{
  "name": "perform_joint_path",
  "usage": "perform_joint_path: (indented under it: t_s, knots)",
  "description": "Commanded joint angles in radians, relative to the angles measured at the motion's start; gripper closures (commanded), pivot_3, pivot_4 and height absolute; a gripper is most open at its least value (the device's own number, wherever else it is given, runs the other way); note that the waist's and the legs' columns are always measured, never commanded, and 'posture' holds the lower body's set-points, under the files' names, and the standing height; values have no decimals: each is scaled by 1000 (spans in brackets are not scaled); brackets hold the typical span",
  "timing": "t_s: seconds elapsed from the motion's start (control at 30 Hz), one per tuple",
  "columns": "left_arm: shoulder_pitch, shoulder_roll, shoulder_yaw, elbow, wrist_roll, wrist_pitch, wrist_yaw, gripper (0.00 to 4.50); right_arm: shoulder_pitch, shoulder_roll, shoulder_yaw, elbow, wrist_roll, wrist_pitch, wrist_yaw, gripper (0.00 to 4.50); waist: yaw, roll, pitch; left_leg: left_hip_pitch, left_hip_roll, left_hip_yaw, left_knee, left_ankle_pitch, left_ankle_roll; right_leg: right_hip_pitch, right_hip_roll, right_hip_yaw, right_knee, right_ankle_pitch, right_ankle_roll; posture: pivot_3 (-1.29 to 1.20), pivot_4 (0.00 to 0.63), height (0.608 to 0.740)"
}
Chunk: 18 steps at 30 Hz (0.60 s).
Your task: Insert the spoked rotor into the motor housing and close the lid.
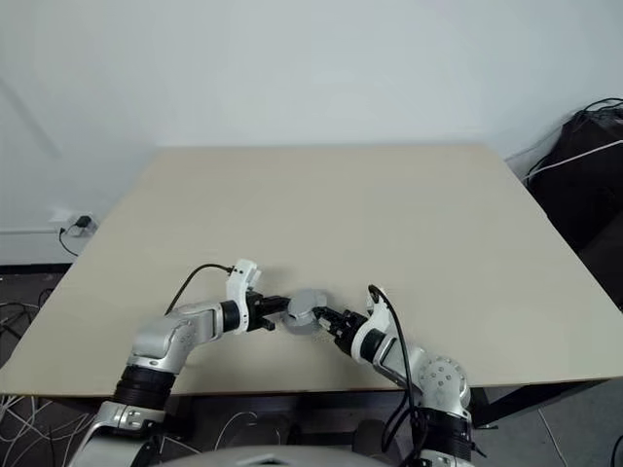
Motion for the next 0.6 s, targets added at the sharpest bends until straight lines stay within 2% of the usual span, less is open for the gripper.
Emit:
perform_joint_path:
  t_s: [0.03, 0.6]
  knots:
    - [7, -28, -54, -11, -12, 11, -25, 4500, -32, 70, 55, -46, 55, 14, 22, 3195, 0, 0, 0, 0, 0, 0, 0, 0, 0, 0, 0, 0, 0, 0, 0, 0, 0, 740]
    - [34, -34, -19, -62, -31, -5, -21, 4500, 9, 62, 56, -65, 35, 16, 2, 3195, -1, 0, 0, 0, 0, 0, 0, 0, 0, 0, 0, 0, 0, 0, 0, 0, 0, 740]
